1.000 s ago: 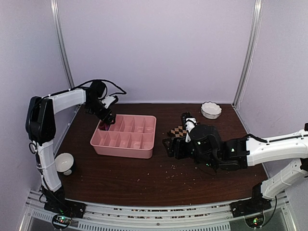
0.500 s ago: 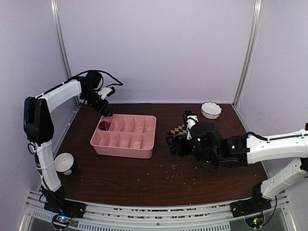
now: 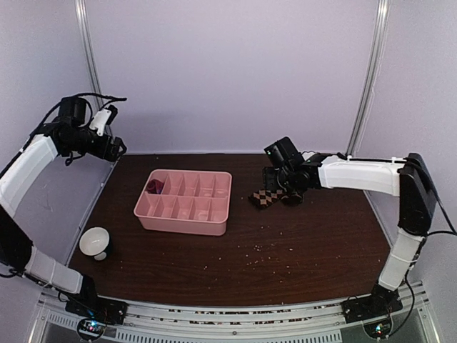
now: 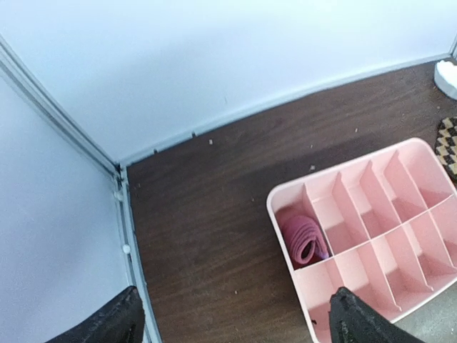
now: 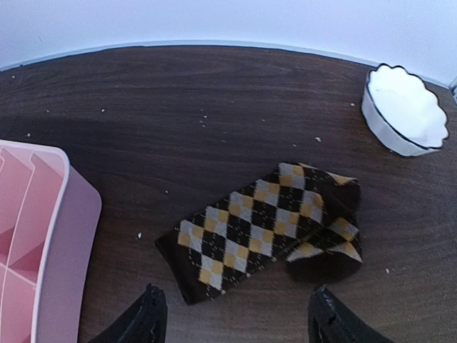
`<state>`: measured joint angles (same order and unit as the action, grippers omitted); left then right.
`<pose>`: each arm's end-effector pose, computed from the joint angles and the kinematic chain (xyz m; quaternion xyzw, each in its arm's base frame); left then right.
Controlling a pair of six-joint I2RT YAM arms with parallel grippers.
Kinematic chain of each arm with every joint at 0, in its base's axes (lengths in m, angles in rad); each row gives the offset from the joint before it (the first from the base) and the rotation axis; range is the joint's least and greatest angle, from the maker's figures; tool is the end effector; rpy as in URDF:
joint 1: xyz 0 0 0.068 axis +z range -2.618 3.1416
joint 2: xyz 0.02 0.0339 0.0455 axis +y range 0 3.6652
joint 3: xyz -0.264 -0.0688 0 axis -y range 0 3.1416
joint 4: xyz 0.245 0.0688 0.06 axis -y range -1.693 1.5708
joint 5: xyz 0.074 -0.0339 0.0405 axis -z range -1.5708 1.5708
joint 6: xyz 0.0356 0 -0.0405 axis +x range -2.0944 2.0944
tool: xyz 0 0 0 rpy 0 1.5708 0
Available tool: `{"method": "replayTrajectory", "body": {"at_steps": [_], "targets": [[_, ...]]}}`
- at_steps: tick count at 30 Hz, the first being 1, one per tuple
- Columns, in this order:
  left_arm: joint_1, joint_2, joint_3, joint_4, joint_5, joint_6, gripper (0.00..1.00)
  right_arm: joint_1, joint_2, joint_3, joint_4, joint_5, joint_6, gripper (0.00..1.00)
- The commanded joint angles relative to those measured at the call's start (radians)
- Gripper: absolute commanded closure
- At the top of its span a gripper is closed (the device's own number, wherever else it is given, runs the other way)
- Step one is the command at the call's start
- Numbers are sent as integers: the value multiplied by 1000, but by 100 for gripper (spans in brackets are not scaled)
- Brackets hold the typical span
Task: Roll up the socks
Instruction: Pick up the sock from the center of the board.
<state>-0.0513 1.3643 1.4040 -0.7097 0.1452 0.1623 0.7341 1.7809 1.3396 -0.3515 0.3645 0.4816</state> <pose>0.2933 -0.0202 0.3737 0.1271 0.8894 -0.0411 0.4371 0.3036 0.2569 0.2449 -0.0464 0.9114 0.0753 0.4019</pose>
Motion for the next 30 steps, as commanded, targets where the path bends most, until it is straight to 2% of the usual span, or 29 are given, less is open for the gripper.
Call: {"method": "replayTrajectory", "body": {"at_steps": [1, 4, 5, 8, 14, 19, 24, 30], "targets": [[15, -5, -94, 105, 156, 90, 8, 1, 202, 213, -138, -102, -98, 33], [15, 22, -93, -13, 353, 191, 7, 1, 362, 355, -212, -145, -123, 39], [13, 37, -88, -61, 400, 216, 3, -1, 397, 384, -224, -159, -133, 40], [12, 72, -97, -147, 483, 268, 2, -10, 468, 453, -253, -187, -133, 46], [-28, 114, -117, -213, 549, 329, 2, -26, 533, 524, -295, -208, -96, 51], [-57, 114, -101, -222, 569, 323, 3, -28, 610, 669, -450, -149, -62, 54], [-64, 113, -79, -241, 579, 313, 3, -31, 617, 679, -493, -187, -57, 55], [-65, 100, -44, -296, 589, 322, 3, -46, 628, 699, -567, -219, 25, 56]]}}
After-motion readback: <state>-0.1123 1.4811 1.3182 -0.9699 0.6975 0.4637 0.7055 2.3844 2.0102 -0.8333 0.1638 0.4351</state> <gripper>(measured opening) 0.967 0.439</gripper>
